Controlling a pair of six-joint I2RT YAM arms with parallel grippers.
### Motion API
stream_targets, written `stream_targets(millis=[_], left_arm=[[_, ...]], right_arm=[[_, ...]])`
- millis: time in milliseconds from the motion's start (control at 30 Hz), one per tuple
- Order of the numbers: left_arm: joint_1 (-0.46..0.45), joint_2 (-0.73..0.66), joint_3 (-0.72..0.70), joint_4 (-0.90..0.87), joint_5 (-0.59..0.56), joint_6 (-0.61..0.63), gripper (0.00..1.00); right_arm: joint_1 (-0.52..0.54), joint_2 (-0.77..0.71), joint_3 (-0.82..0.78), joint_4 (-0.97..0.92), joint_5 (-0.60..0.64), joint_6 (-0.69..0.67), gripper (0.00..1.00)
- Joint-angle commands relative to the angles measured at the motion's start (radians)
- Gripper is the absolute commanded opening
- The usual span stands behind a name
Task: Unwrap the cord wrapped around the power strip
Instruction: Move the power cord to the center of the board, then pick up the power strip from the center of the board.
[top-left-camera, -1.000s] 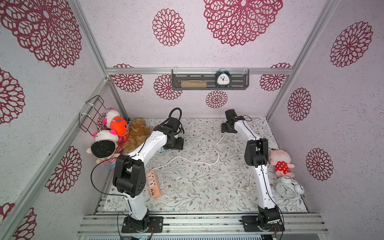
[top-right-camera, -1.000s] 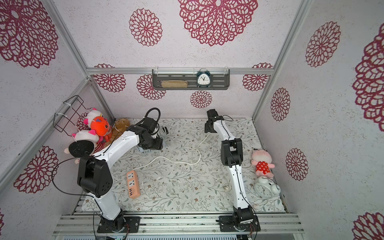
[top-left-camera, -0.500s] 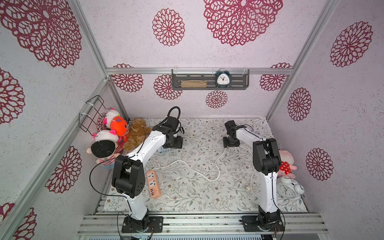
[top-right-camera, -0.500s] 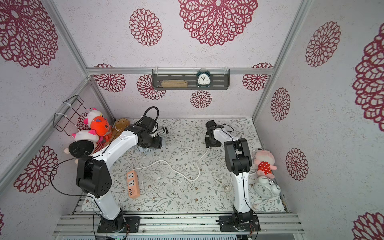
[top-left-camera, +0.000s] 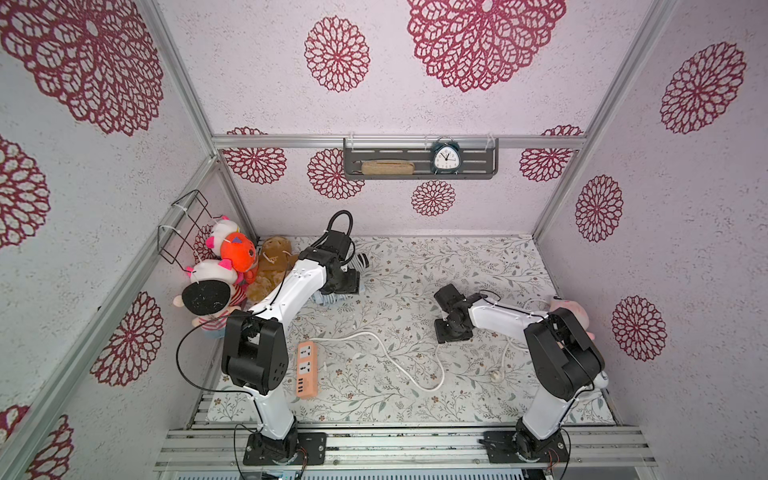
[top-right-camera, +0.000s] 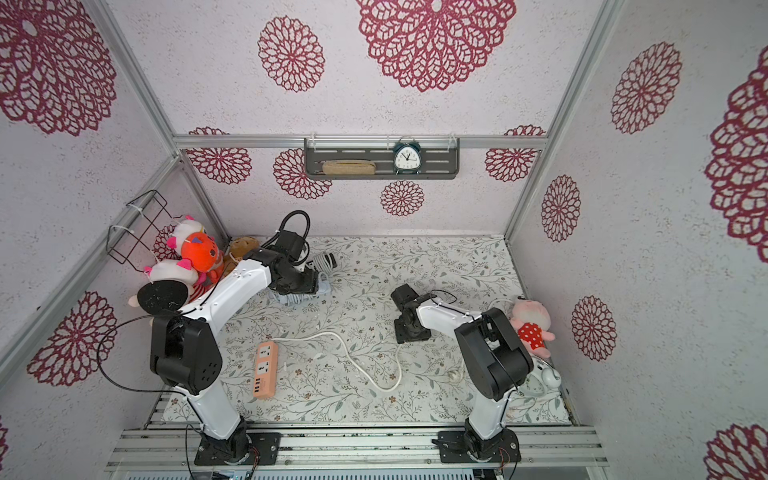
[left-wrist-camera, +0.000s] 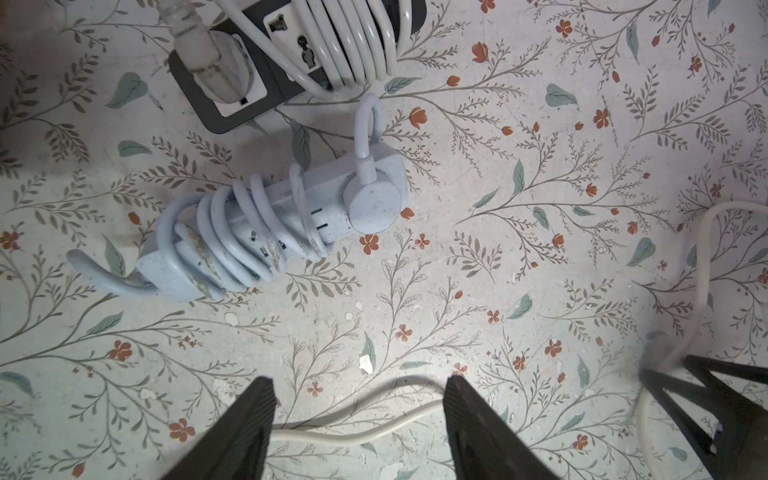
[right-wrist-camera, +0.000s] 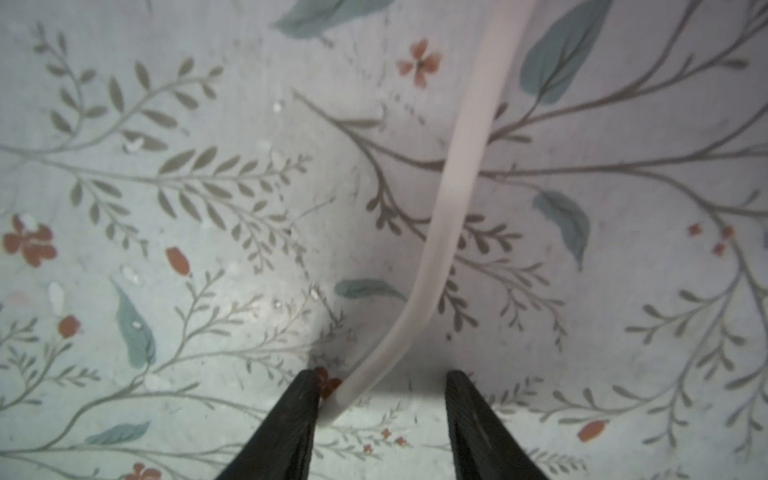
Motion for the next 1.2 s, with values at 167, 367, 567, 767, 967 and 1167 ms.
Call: stream_targets(millis=[167, 367, 567, 767, 967, 1167], left_arm=[[0.008, -0.046, -0.031, 0.026, -0.005, -0.011, 0.69], [0.029, -0.04, 0.005, 0.013, -0.025, 0.018, 0.69], [0.086, 0.002, 0.081, -0.043, -0.084, 0.12, 0.77], [0.151, 0.08, 0.109, -0.07, -0.092, 0.186, 0.97], [0.144, 0.142, 0.136, -0.054, -0.051, 0.138, 0.98], [0.106, 0.205, 0.122, -0.067, -0.115, 0.187, 1.0]], right_arm=[[0.064, -0.12, -0.213, -0.131, -0.092, 0.216, 0.47], [0.081, -0.213, -0.189, -0.181, -0.1, 0.219, 0.48], [0.035, -0.202, 0.03, -0.239, -0.049, 0.134, 0.61], [-0.064, -0.196, 0.13, -0.18, -0.041, 0.08, 0.69], [-0.074, -0.133, 0.219, -0.118, -0.059, 0.033, 0.71], [-0.077, -0.1, 0.217, -0.08, -0.071, 0.025, 0.68]])
